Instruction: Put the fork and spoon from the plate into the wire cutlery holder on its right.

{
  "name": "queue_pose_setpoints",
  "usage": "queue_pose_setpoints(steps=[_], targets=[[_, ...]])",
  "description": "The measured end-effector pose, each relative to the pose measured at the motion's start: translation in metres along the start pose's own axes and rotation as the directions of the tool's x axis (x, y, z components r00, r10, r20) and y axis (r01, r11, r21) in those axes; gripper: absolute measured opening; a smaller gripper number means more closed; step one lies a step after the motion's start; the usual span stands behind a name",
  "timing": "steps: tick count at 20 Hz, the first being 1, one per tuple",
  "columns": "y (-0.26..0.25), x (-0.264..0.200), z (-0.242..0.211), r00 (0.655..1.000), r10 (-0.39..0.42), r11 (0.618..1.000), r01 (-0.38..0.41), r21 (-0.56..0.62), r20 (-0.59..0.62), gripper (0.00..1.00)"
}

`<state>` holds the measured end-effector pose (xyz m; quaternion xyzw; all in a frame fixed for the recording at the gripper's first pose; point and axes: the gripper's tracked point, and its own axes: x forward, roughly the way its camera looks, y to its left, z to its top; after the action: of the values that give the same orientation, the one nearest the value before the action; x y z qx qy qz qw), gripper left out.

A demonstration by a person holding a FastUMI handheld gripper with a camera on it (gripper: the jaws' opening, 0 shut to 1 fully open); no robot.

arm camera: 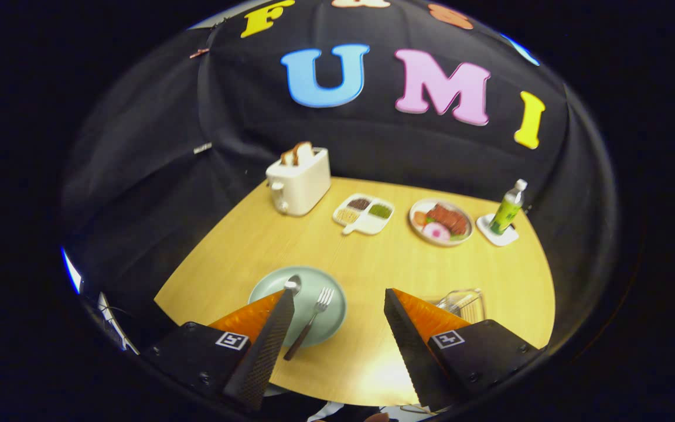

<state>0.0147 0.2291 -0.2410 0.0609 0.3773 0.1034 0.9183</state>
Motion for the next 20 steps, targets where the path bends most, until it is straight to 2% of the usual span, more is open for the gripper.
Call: queue_pose_setpoints(steps=[2, 4, 9, 12, 14, 15, 16, 17, 19, 20], targets=[[0.015, 0.029, -0.029, 0.993, 0.029, 0.999, -0.027, 0.020, -0.116, 0.87], [0.023, 0.055, -0.053, 0.979, 0.028, 0.999, -0.021, 0.034, -0.204, 0.77], [0.028, 0.101, -0.099, 0.931, -0.026, 0.997, 0.052, 0.063, -0.363, 0.57], [0.030, 0.120, -0.113, 0.902, -0.047, 0.991, 0.096, 0.093, -0.429, 0.54], [0.024, 0.130, -0.127, 0.873, -0.091, 0.986, 0.148, 0.083, -0.478, 0.54], [0.023, 0.133, -0.132, 0.860, -0.097, 0.981, 0.167, 0.097, -0.500, 0.39], [0.024, 0.134, -0.137, 0.845, -0.101, 0.976, 0.186, 0.110, -0.526, 0.35], [0.020, 0.135, -0.131, 0.844, -0.127, 0.971, 0.213, 0.108, -0.521, 0.27], [0.023, 0.136, -0.131, 0.846, -0.082, 0.974, 0.179, 0.137, -0.527, 0.13], [0.026, 0.136, -0.128, 0.855, -0.058, 0.975, 0.159, 0.153, -0.516, 0.11]])
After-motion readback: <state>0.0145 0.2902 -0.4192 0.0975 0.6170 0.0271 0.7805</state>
